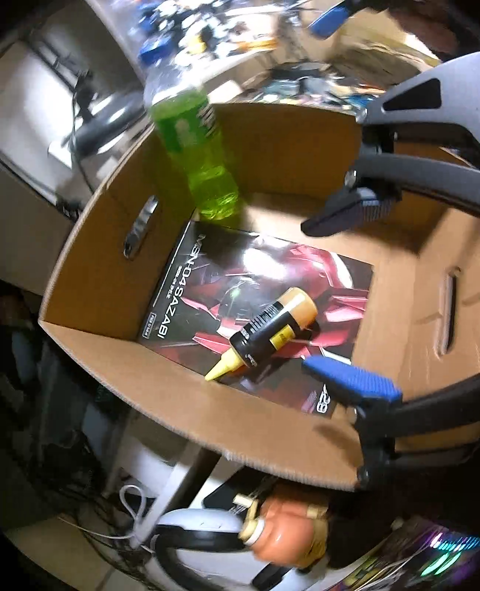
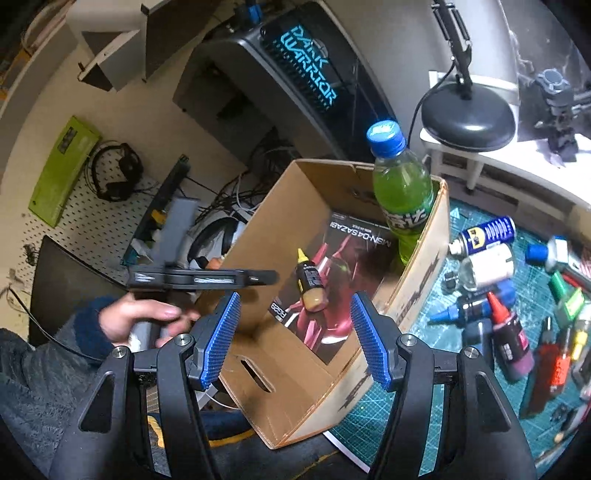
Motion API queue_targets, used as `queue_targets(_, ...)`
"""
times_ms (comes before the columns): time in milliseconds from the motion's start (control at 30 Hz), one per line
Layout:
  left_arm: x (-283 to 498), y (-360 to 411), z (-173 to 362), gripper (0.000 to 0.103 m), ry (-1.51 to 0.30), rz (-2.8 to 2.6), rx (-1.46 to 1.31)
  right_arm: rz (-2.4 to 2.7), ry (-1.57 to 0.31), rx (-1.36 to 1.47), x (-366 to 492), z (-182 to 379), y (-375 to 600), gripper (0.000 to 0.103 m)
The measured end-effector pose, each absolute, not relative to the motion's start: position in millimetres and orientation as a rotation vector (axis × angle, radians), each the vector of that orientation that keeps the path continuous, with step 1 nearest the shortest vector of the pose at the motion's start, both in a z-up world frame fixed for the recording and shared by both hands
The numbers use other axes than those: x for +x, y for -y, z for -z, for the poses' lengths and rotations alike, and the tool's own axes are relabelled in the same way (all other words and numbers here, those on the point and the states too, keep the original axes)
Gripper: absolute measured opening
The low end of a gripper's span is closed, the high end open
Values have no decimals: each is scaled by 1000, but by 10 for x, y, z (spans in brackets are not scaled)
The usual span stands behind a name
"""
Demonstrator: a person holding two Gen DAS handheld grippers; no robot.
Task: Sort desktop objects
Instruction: 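Lower the ink bottle into the box onto the manual and open the left gripper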
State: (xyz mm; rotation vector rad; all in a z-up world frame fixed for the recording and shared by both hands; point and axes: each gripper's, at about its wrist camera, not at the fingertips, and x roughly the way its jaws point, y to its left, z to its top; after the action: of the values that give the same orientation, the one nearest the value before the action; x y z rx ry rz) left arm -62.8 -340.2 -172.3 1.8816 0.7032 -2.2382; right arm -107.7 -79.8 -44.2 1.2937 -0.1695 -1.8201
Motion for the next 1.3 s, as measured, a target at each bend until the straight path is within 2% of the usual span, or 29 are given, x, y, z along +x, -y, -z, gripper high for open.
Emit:
queue_targets(133, -887, 3319, 2131, 74, -672, 2049, 1885, 1811, 200, 1281, -1190, 440, 621, 60)
queue_targets(267, -1154, 3297, 2549, 74, -420, 1901, 1919, 1816, 216, 1288, -1283, 474, 383, 61)
queue_targets(433, -1298, 3319, 2779, 73, -444, 1839, 1944, 1824, 241, 1321, -1387, 581, 109, 61)
queue_targets(500, -1332, 3294, 2703, 62, -439, 1894, 1912, 1822, 248, 1337, -1421, 623, 37, 61)
queue_targets(533, -1341, 3291, 2649, 51, -446, 1920, 1896, 1819, 249, 1343, -1432, 636, 19, 61)
queue_targets(567, -1350, 3288, 2594, 36, -453, 1946, 1879, 1815, 249, 1348, -1438, 648, 9, 61)
queue_targets(700, -1372, 3294, 2434, 21, -511, 2008, 1855, 1794, 245, 1356, -1458, 684, 19, 61)
queue_targets(733, -1372, 3295, 2394, 4, -534, 2019, 1861, 1787, 239, 1357, -1457, 691, 39, 61)
queue_targets(767, -1372, 3297, 2353, 0, -557, 2030, 1867, 1783, 231, 1357, -1451, 692, 63, 61)
queue_targets(833, -1356, 3270, 2294, 0, -591, 2044, 1887, 1768, 225, 1345, -1433, 671, 122, 61)
queue_targets(900, -1365, 3196, 2335, 0, -548, 2023, 1961, 1759, 217, 1335, -1415, 651, 178, 61)
queue_targets(1000, -1391, 3189, 2313, 3, -506, 2012, 1927, 1750, 193, 1330, -1371, 628, 260, 61)
queue_targets(1033, -1411, 3195, 2301, 18, -494, 1987, 1927, 1749, 188, 1328, -1349, 619, 278, 61)
queue_targets(1067, -1419, 3204, 2305, 61, -483, 1949, 1934, 1747, 188, 1325, -1323, 613, 289, 61)
queue_targets(1100, -1413, 3215, 2313, 78, -484, 1917, 1935, 1744, 189, 1323, -1298, 608, 299, 61)
queue_targets(1300, -1352, 3143, 2389, 80, -451, 1825, 1966, 1740, 201, 1327, -1208, 624, 302, 61)
